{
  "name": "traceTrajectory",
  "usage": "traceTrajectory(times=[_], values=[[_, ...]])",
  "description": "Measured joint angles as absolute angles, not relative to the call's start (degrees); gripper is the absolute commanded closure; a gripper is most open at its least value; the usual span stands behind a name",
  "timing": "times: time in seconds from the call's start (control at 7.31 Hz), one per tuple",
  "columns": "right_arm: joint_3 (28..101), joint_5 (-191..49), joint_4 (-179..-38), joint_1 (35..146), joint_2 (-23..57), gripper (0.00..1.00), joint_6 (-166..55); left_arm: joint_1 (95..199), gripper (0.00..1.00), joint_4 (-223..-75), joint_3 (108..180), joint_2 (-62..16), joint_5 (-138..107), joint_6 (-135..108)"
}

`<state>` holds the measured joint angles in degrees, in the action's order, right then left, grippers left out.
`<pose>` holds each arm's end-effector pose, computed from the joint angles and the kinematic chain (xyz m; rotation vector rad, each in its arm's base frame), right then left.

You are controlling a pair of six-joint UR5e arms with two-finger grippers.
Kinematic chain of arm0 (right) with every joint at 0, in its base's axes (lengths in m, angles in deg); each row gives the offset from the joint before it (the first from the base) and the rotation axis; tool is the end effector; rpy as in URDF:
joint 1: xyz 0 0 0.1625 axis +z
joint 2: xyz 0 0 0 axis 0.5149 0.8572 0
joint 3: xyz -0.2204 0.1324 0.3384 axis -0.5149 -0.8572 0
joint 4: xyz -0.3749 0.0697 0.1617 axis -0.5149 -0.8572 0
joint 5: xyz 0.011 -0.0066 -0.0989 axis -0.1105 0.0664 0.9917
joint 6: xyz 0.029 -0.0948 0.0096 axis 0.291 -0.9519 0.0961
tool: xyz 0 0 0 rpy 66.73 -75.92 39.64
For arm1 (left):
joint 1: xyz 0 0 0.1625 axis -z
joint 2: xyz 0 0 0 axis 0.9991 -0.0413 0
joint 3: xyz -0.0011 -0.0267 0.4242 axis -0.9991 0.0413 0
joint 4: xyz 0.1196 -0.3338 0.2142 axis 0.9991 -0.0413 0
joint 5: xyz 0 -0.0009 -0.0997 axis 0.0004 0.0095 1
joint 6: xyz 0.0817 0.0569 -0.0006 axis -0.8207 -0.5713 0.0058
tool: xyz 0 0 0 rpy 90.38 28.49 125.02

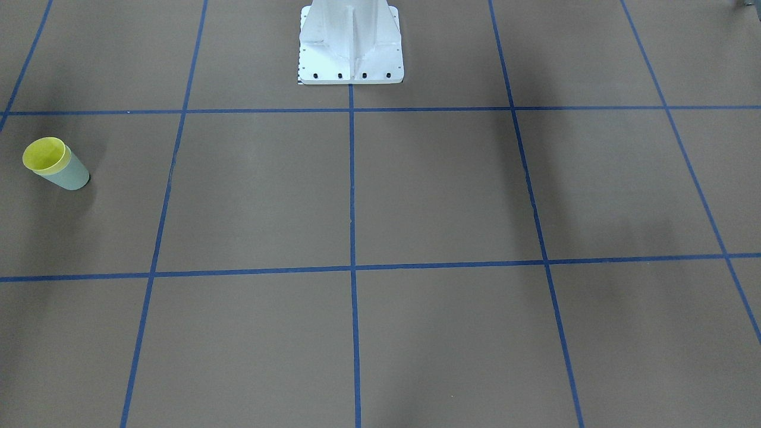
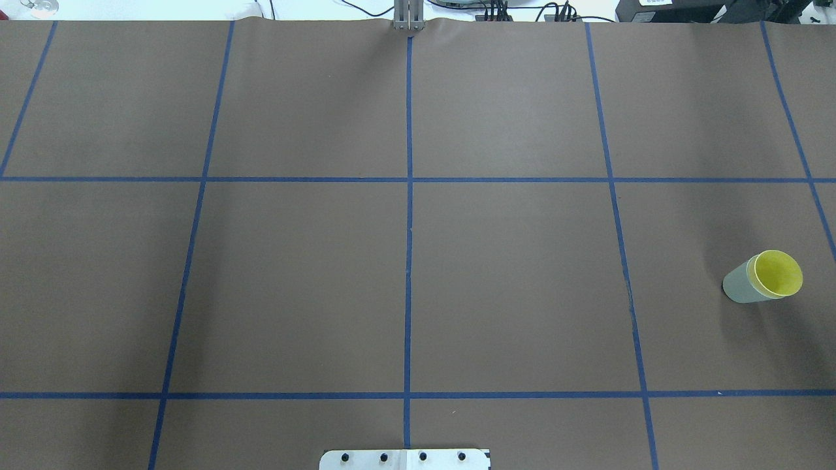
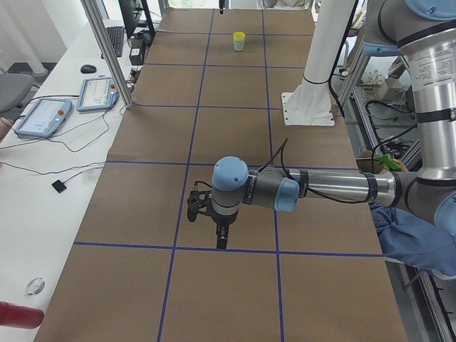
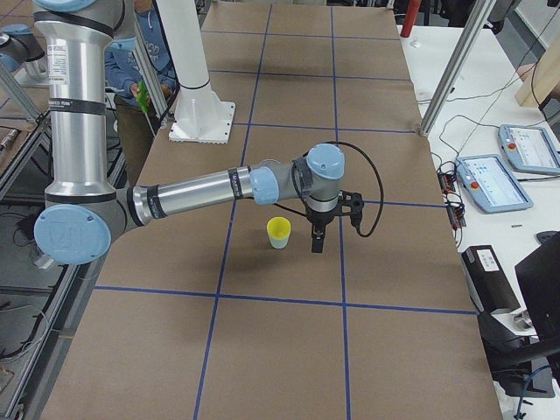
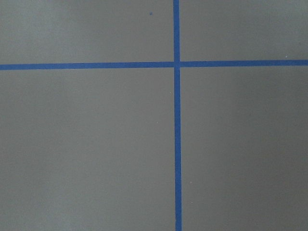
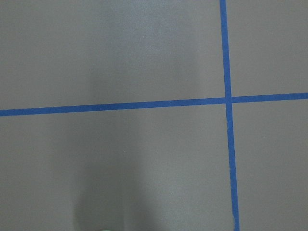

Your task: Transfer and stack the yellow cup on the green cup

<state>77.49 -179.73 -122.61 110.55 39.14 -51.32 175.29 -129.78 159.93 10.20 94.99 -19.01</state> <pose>-0.0209 -0.4846 0.5424 0.0174 -0.7535 0.0884 -0.0500 -0.4038 0.6111 0.0938 0.7475 -0.0468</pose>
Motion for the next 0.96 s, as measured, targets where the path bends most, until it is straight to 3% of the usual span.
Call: traceTrajectory(times=[0.96], values=[[79.63, -179.50, -121.96, 113.55, 44.66, 0.00, -51.39, 174.19, 0.00, -123.22, 158.86, 6.47, 95.31, -19.53]])
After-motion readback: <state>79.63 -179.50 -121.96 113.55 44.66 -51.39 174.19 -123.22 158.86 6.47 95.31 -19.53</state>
